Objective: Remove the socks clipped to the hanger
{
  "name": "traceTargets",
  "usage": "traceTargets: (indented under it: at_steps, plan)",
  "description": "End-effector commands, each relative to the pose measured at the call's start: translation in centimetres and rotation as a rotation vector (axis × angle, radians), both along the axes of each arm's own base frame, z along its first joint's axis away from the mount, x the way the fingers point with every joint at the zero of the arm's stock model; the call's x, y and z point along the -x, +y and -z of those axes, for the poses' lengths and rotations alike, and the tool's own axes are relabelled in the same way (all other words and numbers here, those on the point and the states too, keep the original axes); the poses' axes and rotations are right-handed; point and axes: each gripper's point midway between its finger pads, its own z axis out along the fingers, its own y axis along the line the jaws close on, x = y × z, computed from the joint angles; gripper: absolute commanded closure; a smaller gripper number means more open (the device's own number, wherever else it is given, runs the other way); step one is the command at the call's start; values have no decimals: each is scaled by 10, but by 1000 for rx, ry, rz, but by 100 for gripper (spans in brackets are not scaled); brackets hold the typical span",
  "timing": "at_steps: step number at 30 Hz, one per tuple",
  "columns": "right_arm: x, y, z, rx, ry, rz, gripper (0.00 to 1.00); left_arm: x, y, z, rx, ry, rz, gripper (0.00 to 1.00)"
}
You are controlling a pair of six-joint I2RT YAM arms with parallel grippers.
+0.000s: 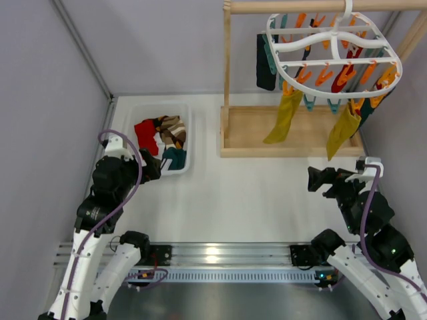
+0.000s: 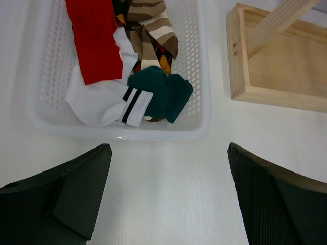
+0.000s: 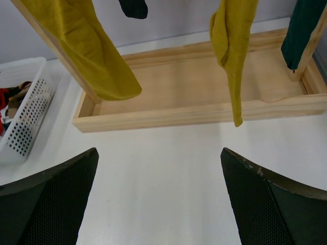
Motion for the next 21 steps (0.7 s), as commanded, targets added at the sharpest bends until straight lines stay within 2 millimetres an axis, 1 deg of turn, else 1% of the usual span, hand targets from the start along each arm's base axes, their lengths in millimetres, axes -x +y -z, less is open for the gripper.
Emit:
traceTargets:
  at_steps: [1, 5, 9, 11, 12, 13, 14, 16, 17, 19, 20, 21]
  plan:
    - [-3, -4, -12, -7, -31, 28, 1, -6, -2, -10, 20, -46, -5, 1]
    - [-11, 3, -2, 1, -15, 19, 0, -8, -4, -7, 34, -32, -7, 1]
    - [-23, 20, 5, -29, 3, -19, 1, -10, -4, -3, 31, -15, -10, 1]
    - [-30, 38, 3, -49, -14, -88, 0, -10, -4, -3, 28, -14, -8, 1]
    - [-36, 48, 7, -37, -2, -119, 1, -10, -4, -3, 27, -14, -6, 1]
    - [-39, 60, 4, -53, -23, -171, 1, -10, -5, -3, 29, -15, -3, 1]
    - [-46, 69, 8, -48, -12, -193, 1, -10, -5, -3, 28, -14, -1, 1]
    - [-52, 84, 10, -63, -16, -244, 1, -10, -7, -1, 31, -7, 12, 1]
    - [-61, 93, 3, -76, -53, -262, 0, -11, -8, 0, 32, -2, 16, 1]
    - [-69, 106, 0, -78, -86, -304, 1, -11, -10, 1, 34, 5, 24, 1]
    - [-80, 114, -5, -78, -119, -308, 1, -11, -11, 3, 34, 12, 32, 1]
    - [-86, 116, -7, -73, -131, -305, 0, -11, -12, 2, 36, 11, 36, 1]
